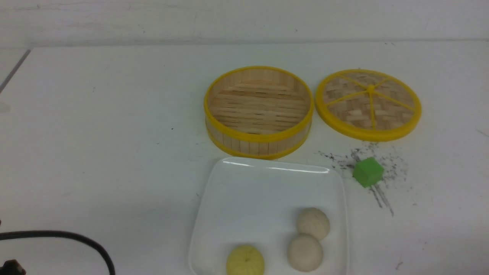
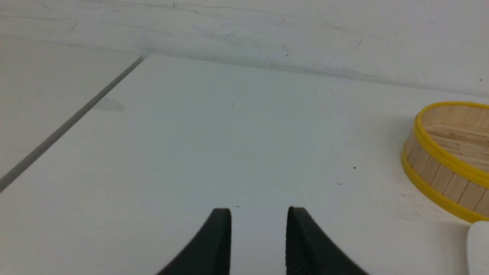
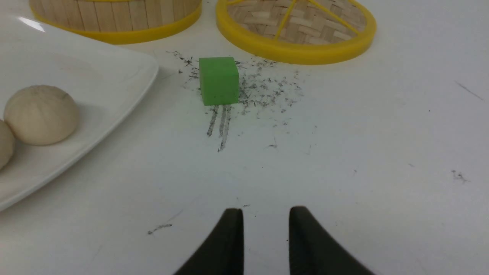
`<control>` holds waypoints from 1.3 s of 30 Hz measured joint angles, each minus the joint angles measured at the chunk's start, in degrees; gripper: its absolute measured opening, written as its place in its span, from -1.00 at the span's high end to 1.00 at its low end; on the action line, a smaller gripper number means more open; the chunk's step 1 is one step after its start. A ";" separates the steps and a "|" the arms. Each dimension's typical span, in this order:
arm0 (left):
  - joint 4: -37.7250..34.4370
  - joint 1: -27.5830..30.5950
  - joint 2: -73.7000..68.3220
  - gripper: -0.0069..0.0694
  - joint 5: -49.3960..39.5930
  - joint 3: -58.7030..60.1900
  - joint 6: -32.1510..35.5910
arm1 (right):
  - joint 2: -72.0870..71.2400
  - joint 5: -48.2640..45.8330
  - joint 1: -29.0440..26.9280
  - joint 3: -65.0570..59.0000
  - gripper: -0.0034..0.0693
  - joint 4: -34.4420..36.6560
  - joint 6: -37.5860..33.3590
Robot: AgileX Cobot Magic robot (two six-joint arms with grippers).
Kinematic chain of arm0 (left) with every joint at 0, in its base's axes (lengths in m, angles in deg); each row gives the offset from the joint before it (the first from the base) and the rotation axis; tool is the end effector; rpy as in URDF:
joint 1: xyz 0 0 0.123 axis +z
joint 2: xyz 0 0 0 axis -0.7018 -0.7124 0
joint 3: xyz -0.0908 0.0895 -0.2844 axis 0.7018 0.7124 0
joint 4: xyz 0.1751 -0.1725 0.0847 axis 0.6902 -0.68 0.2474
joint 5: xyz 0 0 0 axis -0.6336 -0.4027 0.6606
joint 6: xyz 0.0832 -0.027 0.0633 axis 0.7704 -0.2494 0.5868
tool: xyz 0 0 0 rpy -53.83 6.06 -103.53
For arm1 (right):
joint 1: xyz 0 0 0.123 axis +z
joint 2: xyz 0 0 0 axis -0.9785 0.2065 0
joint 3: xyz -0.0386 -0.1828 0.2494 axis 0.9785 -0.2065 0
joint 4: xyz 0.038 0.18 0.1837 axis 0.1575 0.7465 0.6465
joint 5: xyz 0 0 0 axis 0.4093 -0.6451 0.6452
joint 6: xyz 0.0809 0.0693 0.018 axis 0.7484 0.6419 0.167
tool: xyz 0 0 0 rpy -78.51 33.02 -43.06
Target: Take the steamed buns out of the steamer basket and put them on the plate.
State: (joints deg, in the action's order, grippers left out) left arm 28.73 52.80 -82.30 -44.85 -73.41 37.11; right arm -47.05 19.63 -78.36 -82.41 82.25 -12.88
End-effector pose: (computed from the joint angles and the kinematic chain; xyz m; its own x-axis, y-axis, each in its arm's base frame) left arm 0.0642 0.0034 0.2439 -0.1108 -0.0978 -0.9890 -0.0989 0.9913 -0.0870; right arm 0.0473 0.0191 0.1656 -0.2993 -0.1031 -0.9486 -0.1977 0.9793 -0.0440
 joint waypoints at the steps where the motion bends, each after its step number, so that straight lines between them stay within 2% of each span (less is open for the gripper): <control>1: -0.54 0.00 0.00 0.20 0.07 0.00 0.00 | 0.00 0.00 0.00 0.00 0.34 0.00 0.00; 10: -2.72 0.00 0.00 0.20 0.52 0.00 0.00 | 0.00 0.00 0.00 0.00 0.31 0.00 0.00; 14: -6.19 0.00 0.00 0.20 1.14 0.00 0.00 | 0.00 0.00 0.00 0.00 0.30 0.00 0.00; 19: -15.21 0.00 0.00 0.20 2.16 0.00 0.16 | 0.00 0.00 0.00 0.00 0.29 0.00 0.00; 24: -18.16 0.00 0.00 0.20 1.34 0.00 2.18 | 0.00 0.00 0.00 0.00 0.29 0.00 0.00; 28: -17.98 0.00 0.00 0.20 0.08 0.00 6.49 | 0.00 0.00 0.00 0.00 0.28 0.06 0.00; 33: -13.74 0.00 0.00 0.20 -1.91 0.63 17.00 | 0.00 0.00 0.00 0.00 0.28 0.00 0.00; 36: -11.15 0.00 0.00 0.20 -8.52 0.76 25.26 | 0.00 0.00 0.00 0.00 0.27 0.05 0.00; 39: -9.50 0.00 0.00 0.20 -12.19 1.29 27.52 | 0.00 0.00 0.00 0.00 0.26 0.05 0.00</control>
State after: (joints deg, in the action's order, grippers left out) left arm 19.23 52.80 -82.30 -57.04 -72.12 64.63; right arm -47.05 19.63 -78.36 -82.41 82.30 -12.88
